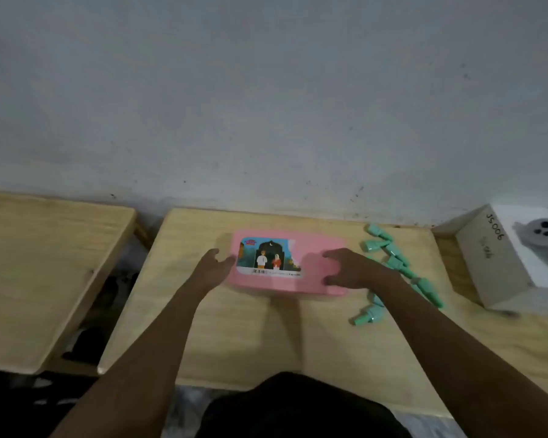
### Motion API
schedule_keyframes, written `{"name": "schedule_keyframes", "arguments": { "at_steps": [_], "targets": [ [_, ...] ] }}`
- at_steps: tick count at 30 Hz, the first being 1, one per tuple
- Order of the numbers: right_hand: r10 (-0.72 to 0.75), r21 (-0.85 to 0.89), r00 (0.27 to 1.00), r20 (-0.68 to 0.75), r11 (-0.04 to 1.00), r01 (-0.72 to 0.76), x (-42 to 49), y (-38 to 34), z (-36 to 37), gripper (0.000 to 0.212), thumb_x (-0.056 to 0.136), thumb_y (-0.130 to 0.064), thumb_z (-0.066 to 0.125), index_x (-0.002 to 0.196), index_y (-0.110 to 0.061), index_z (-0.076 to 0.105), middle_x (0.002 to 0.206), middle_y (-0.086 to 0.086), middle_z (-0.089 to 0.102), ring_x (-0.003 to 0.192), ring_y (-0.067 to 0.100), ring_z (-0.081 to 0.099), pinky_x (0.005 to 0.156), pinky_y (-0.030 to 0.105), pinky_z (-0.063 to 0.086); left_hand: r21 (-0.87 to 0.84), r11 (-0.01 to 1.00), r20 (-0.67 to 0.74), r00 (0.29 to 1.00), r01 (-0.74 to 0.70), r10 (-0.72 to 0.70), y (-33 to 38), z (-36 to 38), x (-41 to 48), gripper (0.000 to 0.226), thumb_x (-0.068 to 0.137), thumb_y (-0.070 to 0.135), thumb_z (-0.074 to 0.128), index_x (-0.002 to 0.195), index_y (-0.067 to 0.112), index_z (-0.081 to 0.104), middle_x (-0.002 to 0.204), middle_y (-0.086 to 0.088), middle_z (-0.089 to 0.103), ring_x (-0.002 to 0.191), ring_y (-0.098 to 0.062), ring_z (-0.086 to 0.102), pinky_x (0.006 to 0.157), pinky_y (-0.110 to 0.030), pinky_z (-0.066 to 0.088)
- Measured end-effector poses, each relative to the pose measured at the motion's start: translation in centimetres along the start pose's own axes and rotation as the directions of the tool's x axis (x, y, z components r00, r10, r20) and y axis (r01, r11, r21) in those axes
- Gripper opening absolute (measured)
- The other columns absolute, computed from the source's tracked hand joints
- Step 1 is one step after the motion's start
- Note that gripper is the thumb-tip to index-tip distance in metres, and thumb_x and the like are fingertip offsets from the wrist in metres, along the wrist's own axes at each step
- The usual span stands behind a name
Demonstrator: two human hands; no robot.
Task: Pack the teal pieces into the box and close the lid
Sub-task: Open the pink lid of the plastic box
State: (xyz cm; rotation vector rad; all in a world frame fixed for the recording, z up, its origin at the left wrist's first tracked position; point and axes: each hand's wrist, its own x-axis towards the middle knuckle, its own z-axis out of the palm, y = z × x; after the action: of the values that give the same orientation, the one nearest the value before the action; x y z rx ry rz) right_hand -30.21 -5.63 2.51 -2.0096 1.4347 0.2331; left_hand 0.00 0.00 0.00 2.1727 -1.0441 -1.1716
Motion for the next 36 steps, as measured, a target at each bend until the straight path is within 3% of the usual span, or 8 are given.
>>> {"name": "schedule_keyframes", "arguments": {
  "at_steps": [4, 8, 12, 19, 27, 31, 34, 36],
  "targets": [
    [-0.023, -0.225, 0.999, -0.028, 0.974, 0.016, -0.7, -0.1, 1.9, 0.09, 0.072, -0.036, 0.078, 0.145, -0.022, 0.028, 0.149, 0.0, 0.022, 0.123, 0.022, 0.042, 0.087, 0.033, 0.05, -0.119, 0.993, 0.027, 0.999, -0.023, 0.027, -2.5, 0.6, 0.0, 0.041, 0.093, 0.026, 0.053, 0.129, 0.007, 0.053, 0.121, -0.015, 0.063, 0.104, -0.028, 0.061, 0.087, -0.036, 0.047],
    [-0.037, -0.416, 0.996, -0.079, 0.909, 0.001, -0.4, 0.2, 3.0, 0.098, 0.072, -0.02, 0.077, 0.148, -0.022, 0.015, 0.155, 0.005, 0.012, 0.119, 0.023, 0.048, 0.071, 0.03, 0.056, -0.236, 0.968, -0.03, 0.996, -0.087, 0.082, -3.2, 0.9, 0.4, 0.027, 0.091, 0.011, 0.053, 0.115, 0.008, 0.065, 0.107, -0.013, 0.068, 0.084, -0.02, 0.059, 0.077, -0.032, 0.049],
    [0.006, -0.484, 0.995, -0.101, 0.873, -0.054, -0.4, -0.2, 3.3, 0.099, 0.076, -0.011, 0.072, 0.151, -0.021, 0.008, 0.16, 0.008, 0.003, 0.128, 0.028, 0.045, 0.075, 0.033, 0.057, -0.373, 0.927, -0.009, 0.999, -0.038, 0.037, -4.2, 1.1, 1.5, 0.024, 0.09, 0.014, 0.059, 0.112, 0.008, 0.066, 0.103, -0.011, 0.068, 0.086, -0.019, 0.061, 0.085, -0.039, 0.053],
    [0.051, -0.579, 0.993, -0.104, 0.809, -0.102, -0.1, -1.7, 3.3, 0.094, 0.078, -0.008, 0.071, 0.151, -0.015, 0.011, 0.158, 0.017, 0.008, 0.123, 0.033, 0.049, 0.081, 0.04, 0.057, -0.439, 0.898, 0.031, 0.999, -0.004, 0.02, -4.7, 1.2, 2.0, 0.026, 0.091, 0.016, 0.059, 0.115, 0.009, 0.064, 0.103, -0.009, 0.067, 0.091, -0.02, 0.061, 0.088, -0.043, 0.054],
    [0.067, -0.563, 0.996, 0.065, 0.826, -0.019, 0.1, -1.9, 0.9, 0.102, 0.073, -0.019, 0.08, 0.152, -0.017, 0.015, 0.155, 0.012, 0.024, 0.122, 0.027, 0.051, 0.096, 0.035, 0.049, -0.52, 0.854, 0.018, 1.0, -0.007, 0.018, -5.0, 1.7, 1.7, 0.025, 0.091, 0.017, 0.058, 0.115, 0.01, 0.064, 0.102, -0.008, 0.066, 0.09, -0.017, 0.061, 0.083, -0.035, 0.053],
    [0.097, -0.544, 0.98, 0.172, 0.839, 0.013, 0.3, -2.3, -1.3, 0.097, 0.076, -0.024, 0.077, 0.153, -0.024, 0.017, 0.155, 0.006, 0.031, 0.125, 0.025, 0.049, 0.1, 0.036, 0.046, -0.541, 0.84, -0.021, 0.999, -0.032, 0.025, -5.1, 2.1, 0.7, 0.016, 0.092, 0.019, 0.055, 0.103, 0.015, 0.066, 0.096, -0.005, 0.066, 0.089, -0.018, 0.061, 0.086, -0.039, 0.053],
    [0.109, -0.55, 0.971, 0.213, 0.835, 0.027, 0.7, -2.4, -2.4, 0.095, 0.077, -0.029, 0.076, 0.153, -0.028, 0.018, 0.153, 0.004, 0.035, 0.128, 0.024, 0.046, 0.102, 0.036, 0.044, -0.573, 0.812, -0.021, 0.993, -0.106, 0.115, -6.0, 3.1, -0.7, 0.02, 0.09, 0.017, 0.057, 0.109, 0.017, 0.063, 0.103, 0.003, 0.066, 0.092, -0.01, 0.061, 0.087, -0.032, 0.049],
    [0.118, -0.548, 0.969, 0.216, 0.836, 0.02, 0.9, -2.4, -2.7, 0.096, 0.075, -0.031, 0.076, 0.152, -0.03, 0.018, 0.152, 0.003, 0.037, 0.127, 0.024, 0.047, 0.1, 0.036, 0.045, -0.521, 0.831, 0.012, 0.973, -0.192, 0.231, -6.7, 4.2, -1.4, 0.04, 0.087, 0.016, 0.063, 0.125, 0.021, 0.053, 0.115, 0.009, 0.063, 0.103, 0.0, 0.059, 0.087, -0.019, 0.048]
  ]
}}
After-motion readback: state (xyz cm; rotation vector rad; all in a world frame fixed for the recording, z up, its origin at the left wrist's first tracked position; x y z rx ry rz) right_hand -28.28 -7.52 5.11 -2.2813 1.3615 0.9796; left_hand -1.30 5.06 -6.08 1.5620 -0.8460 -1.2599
